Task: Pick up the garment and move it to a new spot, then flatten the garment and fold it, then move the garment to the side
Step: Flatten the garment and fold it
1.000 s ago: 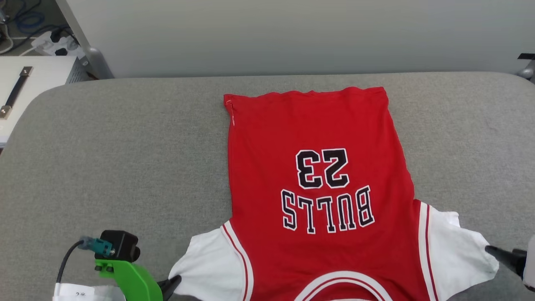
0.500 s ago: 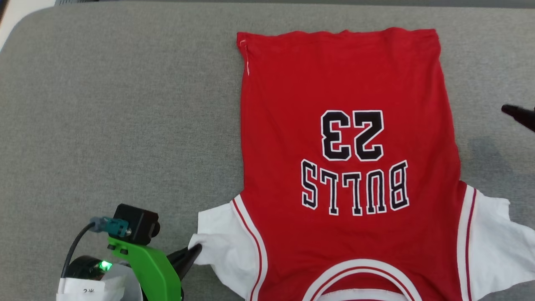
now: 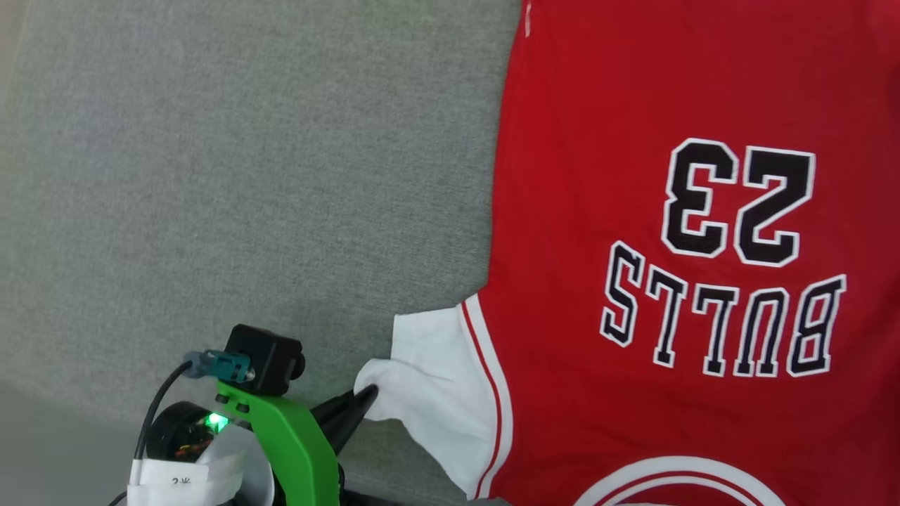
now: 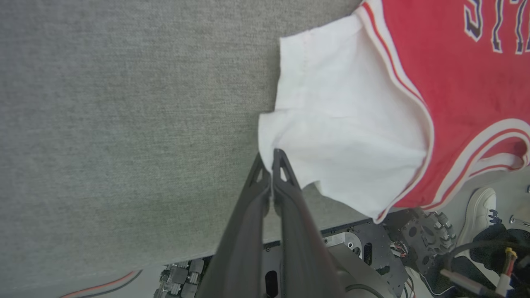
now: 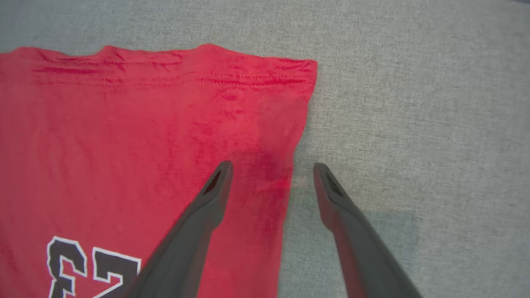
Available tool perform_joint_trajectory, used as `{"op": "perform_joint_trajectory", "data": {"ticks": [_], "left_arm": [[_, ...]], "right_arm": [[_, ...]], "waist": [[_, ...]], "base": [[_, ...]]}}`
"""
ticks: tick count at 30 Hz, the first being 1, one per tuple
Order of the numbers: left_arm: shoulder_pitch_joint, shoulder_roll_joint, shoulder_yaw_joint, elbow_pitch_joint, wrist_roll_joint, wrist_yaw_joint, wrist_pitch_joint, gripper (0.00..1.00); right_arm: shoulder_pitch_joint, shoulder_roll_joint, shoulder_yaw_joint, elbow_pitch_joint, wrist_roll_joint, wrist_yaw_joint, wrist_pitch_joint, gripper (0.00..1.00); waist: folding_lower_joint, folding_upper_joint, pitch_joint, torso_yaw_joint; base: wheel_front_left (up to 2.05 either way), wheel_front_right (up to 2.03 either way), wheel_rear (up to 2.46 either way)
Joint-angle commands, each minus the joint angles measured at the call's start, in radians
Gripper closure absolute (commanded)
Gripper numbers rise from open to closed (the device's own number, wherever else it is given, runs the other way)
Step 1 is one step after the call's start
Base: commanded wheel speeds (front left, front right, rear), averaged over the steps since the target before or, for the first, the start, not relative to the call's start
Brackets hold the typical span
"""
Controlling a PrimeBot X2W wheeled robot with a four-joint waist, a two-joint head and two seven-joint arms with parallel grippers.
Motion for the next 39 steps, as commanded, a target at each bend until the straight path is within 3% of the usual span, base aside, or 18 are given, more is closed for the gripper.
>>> {"op": "perform_joint_trajectory", "data": {"ticks": [1,13,14,15,26,39], "left_arm": [[-0.024,-0.01,-0.004,0.004,0.012,-0.007,-0.008,1.0],[-0.053,-0.043,-0.033,0.055,0.026,-0.029,-0.04,1.0],[-0.054,-0.044,-0.034,0.057,0.026,-0.029,-0.041,1.0],[-0.056,-0.046,-0.035,0.06,0.026,-0.03,-0.043,1.0],[-0.072,-0.049,-0.032,0.079,0.035,-0.03,-0.059,1.0],[-0.037,-0.039,-0.028,0.107,0.011,-0.003,-0.034,1.0]], "right_arm": [[-0.023,-0.007,0.005,0.017,-0.013,-0.001,-0.009,0.0],[-0.057,-0.004,0.033,0.115,-0.047,-0.001,-0.047,0.0],[-0.052,-0.004,0.036,0.118,-0.046,-0.001,-0.044,0.59],[-0.046,-0.005,0.042,0.12,-0.046,-0.001,-0.04,1.0],[0.018,-0.033,0.046,0.134,-0.032,-0.001,-0.099,1.0],[0.269,-0.006,0.041,0.169,0.049,-0.001,-0.221,1.0]], "waist": [[-0.0001,-0.0001,0.059,0.059],[-0.0001,-0.0001,0.083,0.088],[-0.0001,-0.0001,0.082,0.089],[-0.0001,-0.0001,0.081,0.089],[-0.0001,-0.0001,0.023,0.07],[-0.0001,-0.0001,-0.193,-0.042]], "base": [[0.0,0.0,0.0],[0.0,0.0,0.0],[0.0,0.0,0.0],[0.0,0.0,0.0],[0.0,0.0,0.0],[0.0,0.0,0.0]]}}
